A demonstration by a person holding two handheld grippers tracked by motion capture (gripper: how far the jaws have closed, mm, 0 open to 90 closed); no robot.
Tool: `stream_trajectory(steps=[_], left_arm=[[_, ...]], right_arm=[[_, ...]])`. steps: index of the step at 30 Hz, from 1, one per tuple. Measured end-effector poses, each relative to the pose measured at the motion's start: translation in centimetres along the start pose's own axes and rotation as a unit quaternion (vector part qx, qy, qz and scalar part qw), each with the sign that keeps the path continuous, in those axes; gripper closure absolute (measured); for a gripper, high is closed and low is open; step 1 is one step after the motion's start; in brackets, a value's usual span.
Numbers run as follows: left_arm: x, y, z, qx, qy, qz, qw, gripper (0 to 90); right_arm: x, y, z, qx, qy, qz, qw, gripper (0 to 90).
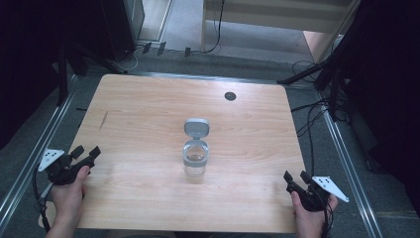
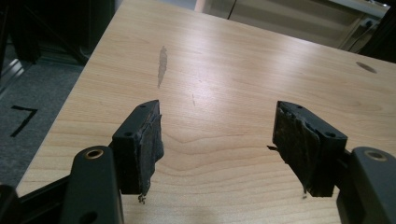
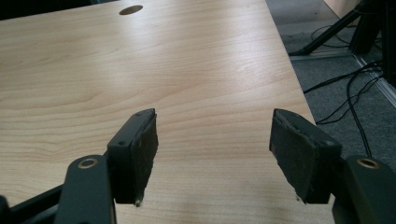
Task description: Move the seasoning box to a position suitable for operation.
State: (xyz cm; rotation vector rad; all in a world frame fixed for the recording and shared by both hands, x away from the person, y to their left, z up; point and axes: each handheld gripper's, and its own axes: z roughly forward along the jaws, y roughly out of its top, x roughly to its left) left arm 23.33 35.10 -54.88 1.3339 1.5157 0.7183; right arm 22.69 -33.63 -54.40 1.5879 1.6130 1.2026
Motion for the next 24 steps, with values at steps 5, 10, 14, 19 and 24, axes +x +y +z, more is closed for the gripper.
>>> stream_trajectory(steps=[5,10,14,19,24], left_arm=[[-1.1,0.0,0.3,0.011,0.028,0.039,0.9988,35.9],[-3.7,0.4,1.0,0.012,-0.013,0.029,0.9994,41.7],[-6.6,0.9,1.9,0.017,-0.056,0.034,0.9977,47.1],[-9.6,1.4,2.7,0.024,-0.097,0.056,0.9935,49.7],[-12.3,1.5,3.9,0.032,-0.124,0.057,0.9902,51.9]], right_arm=[[0.2,0.1,-0.3,-0.011,0.019,0.010,0.9997,51.9],[2.1,1.1,-0.3,-0.031,0.051,0.024,0.9979,70.9],[4.9,2.2,0.3,-0.032,0.082,-0.006,0.9961,77.5],[8.0,2.6,1.9,-0.024,0.110,-0.017,0.9935,78.7],[10.9,3.2,3.4,-0.023,0.138,-0.031,0.9897,78.1]])
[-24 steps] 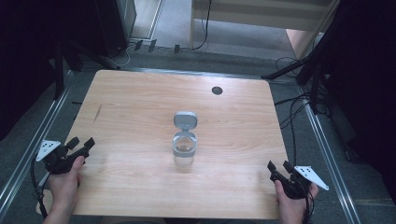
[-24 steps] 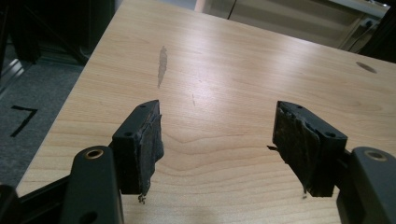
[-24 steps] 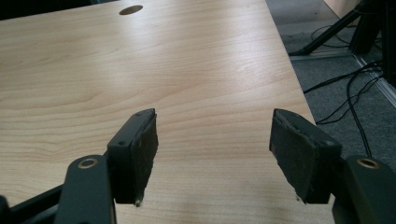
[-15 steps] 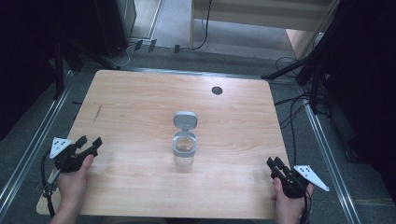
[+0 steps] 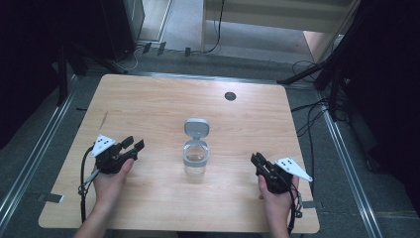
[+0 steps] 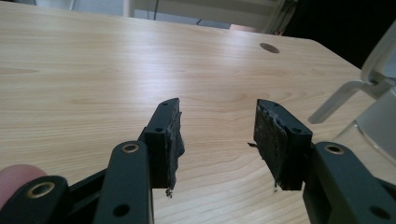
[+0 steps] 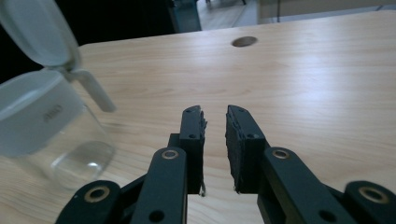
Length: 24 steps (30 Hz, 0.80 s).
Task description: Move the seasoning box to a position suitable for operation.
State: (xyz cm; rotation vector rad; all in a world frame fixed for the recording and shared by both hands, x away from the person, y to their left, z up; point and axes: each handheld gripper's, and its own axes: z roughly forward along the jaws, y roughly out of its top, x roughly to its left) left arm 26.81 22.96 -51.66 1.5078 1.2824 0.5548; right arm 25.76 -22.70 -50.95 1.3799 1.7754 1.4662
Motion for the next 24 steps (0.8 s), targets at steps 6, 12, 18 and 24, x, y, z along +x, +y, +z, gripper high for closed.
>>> stream_trajectory(steps=[6,12,18,24], left_arm=[[-1.7,0.3,1.4,0.007,-0.024,0.010,0.9996,54.8],[-3.7,0.2,2.8,0.020,-0.056,0.024,0.9979,59.7],[-6.2,-0.4,4.4,0.047,-0.081,0.042,0.9947,70.5],[-7.1,-0.8,5.0,0.059,-0.096,0.044,0.9927,78.9]], right_arm=[[2.0,0.9,2.1,-0.003,0.032,-0.008,0.9995,78.8],[3.6,1.5,4.4,-0.002,0.051,-0.006,0.9987,80.1],[6.2,0.7,6.7,0.023,0.048,-0.012,0.9985,83.6],[7.9,0.4,8.0,0.031,0.036,-0.024,0.9986,83.8]])
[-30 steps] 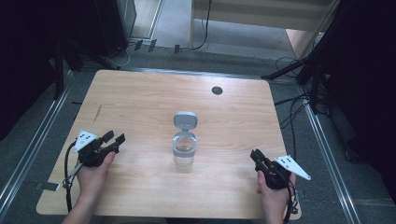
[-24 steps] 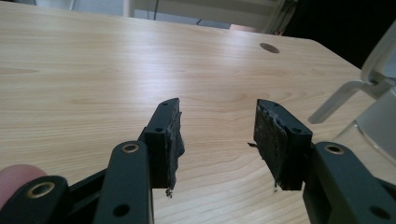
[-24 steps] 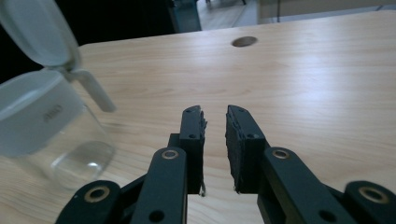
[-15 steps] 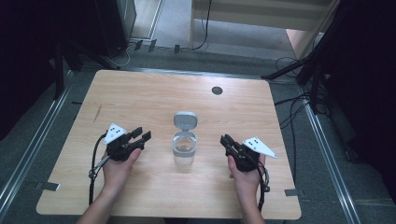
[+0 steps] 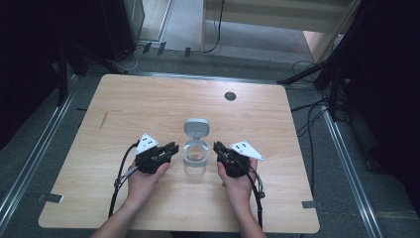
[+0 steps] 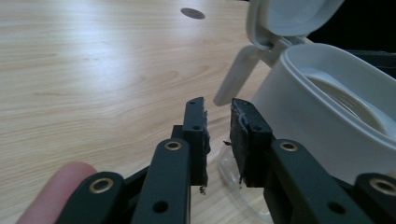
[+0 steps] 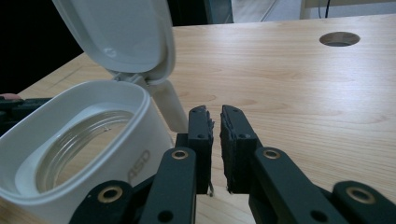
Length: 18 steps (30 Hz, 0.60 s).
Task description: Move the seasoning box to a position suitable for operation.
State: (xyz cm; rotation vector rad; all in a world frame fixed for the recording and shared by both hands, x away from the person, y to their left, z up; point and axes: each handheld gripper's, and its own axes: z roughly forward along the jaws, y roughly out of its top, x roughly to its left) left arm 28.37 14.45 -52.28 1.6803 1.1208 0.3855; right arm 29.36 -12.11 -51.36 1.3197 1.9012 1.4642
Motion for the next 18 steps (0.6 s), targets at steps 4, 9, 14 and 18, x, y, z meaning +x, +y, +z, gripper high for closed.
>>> stream_trajectory(steps=[4,9,14,18], left_arm=[[-0.7,0.0,0.0,0.009,-0.020,0.009,0.9997,81.8],[-0.6,0.0,-0.3,0.011,-0.016,0.009,0.9998,85.2],[-0.4,-0.2,-0.8,0.011,-0.011,0.005,0.9999,87.1],[-0.2,-0.6,-1.4,0.011,-0.007,0.004,0.9999,86.1]], right_arm=[[1.1,-0.4,0.6,0.005,0.013,-0.001,0.9999,85.2],[1.7,-0.5,0.7,0.000,0.016,0.000,0.9999,86.7],[2.3,-0.6,0.7,-0.001,0.019,-0.006,0.9998,87.6],[2.9,-0.8,0.5,0.001,0.030,-0.006,0.9995,87.1]])
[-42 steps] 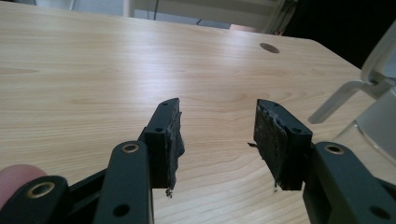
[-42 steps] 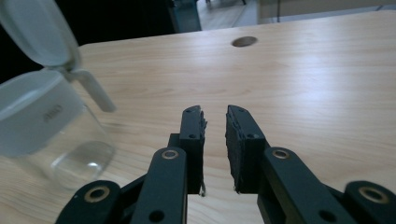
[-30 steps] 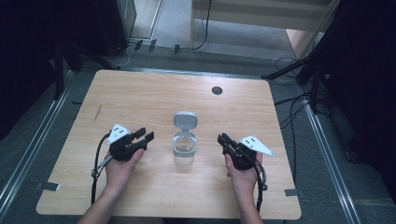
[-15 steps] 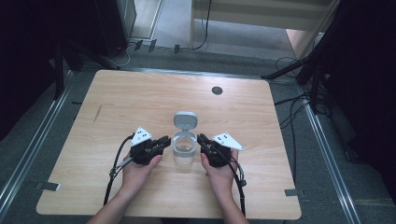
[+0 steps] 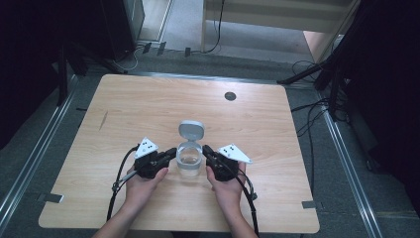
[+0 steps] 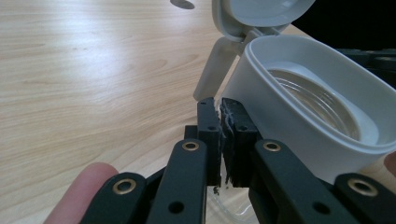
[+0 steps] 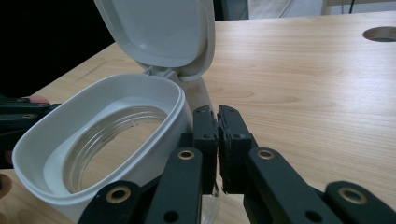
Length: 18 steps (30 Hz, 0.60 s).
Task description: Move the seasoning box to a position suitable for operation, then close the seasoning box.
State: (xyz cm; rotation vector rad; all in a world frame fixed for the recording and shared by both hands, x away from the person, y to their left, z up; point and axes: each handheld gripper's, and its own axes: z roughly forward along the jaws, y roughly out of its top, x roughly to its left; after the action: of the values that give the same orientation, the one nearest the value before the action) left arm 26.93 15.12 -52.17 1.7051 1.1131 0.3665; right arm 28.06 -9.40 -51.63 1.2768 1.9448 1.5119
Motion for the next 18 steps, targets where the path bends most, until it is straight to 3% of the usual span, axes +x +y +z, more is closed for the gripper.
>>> stream_trajectory(steps=[5,7,10,11,12,15,18], left_arm=[[0.3,-0.5,-0.6,-0.003,0.006,0.005,1.0000,82.4],[0.6,-0.8,-1.0,-0.004,0.007,0.002,1.0000,80.2],[1.3,-1.1,-1.5,-0.006,0.008,-0.003,0.9999,67.1],[1.9,-1.3,-2.0,-0.011,0.009,-0.007,0.9999,67.1],[2.7,-1.5,-2.8,-0.022,0.013,-0.015,0.9996,56.6],[4.3,-1.9,-4.2,-0.039,0.026,-0.023,0.9986,48.2],[5.3,-2.3,-5.0,-0.043,0.041,-0.024,0.9979,46.2]], right_arm=[[0.3,0.0,-0.3,-0.001,0.000,-0.019,0.9998,85.7],[0.0,0.1,-0.3,-0.002,-0.001,-0.015,0.9999,85.7],[-0.5,0.2,-0.5,-0.004,-0.003,-0.007,1.0000,85.7],[-0.5,0.2,-0.5,-0.004,-0.003,-0.007,1.0000,85.7],[-0.8,0.2,-0.7,-0.004,-0.004,-0.005,1.0000,85.7],[-1.2,0.3,-1.0,-0.006,-0.005,-0.002,1.0000,85.7],[-1.5,0.4,-1.0,-0.004,-0.008,-0.009,0.9999,85.9]])
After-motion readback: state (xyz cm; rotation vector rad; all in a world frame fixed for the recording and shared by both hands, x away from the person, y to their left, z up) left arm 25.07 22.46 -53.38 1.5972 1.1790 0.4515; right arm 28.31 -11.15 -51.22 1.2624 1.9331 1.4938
